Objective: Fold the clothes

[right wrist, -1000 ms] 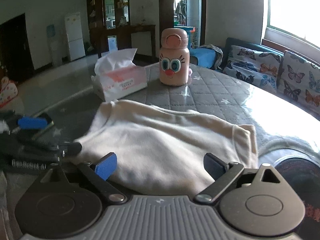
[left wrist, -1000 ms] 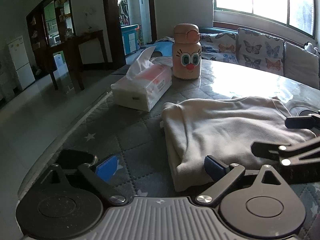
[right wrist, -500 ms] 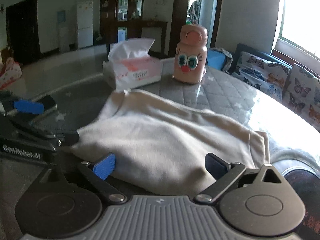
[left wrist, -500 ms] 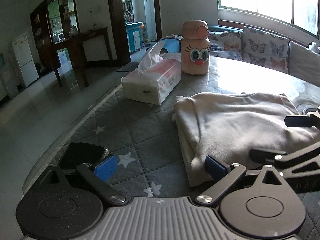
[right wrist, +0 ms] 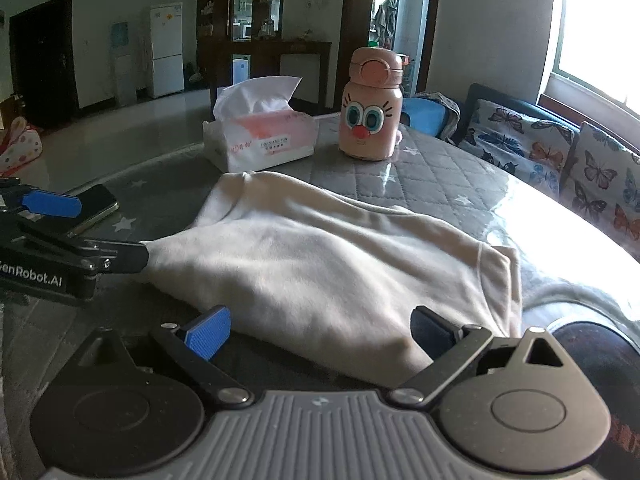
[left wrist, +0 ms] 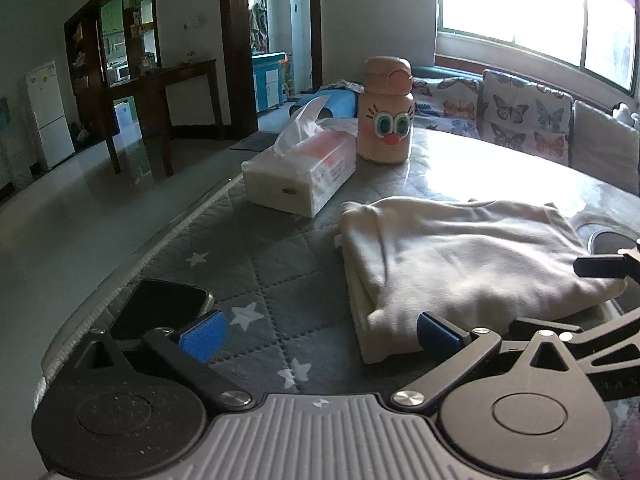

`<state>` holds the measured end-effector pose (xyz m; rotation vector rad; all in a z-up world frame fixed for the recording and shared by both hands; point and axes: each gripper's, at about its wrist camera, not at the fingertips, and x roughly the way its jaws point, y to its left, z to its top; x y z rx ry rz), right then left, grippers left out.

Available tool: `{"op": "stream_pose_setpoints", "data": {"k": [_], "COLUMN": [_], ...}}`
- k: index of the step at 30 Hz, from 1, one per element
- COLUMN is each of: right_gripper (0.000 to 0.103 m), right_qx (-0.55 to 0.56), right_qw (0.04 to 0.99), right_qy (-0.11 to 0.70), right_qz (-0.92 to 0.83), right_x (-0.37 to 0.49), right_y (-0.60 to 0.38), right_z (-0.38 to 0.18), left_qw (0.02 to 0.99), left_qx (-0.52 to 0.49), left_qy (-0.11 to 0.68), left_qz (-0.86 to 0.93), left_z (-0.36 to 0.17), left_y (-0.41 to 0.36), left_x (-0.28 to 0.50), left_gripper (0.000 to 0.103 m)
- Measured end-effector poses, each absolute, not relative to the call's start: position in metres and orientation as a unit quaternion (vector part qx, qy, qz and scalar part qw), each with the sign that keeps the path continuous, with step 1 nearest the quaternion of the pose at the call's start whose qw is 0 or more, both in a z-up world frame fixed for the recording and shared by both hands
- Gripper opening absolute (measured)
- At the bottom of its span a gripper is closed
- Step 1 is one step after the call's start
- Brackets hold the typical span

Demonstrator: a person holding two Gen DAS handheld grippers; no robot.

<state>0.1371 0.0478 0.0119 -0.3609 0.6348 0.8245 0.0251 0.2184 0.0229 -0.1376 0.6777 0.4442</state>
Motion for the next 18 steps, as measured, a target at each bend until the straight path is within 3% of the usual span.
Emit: {"op": "stream_pose_setpoints", "data": {"k": [18], "right_gripper": [0.103], "right_qx": [-0.16], "right_qw": [0.859], "right_qy": [0.308], "right_qz": [0.377], "right_x": [0.112], "right_y": [0.004], "right_z": [0.015], "left_qw": [0.929], "left_qx": [-0.053], "left_qy": [0.314], "left_qz": [0.189], "left_z": [0.024], "left_y": [0.179], "left_x": [0.015], "left_gripper": [0.103]}}
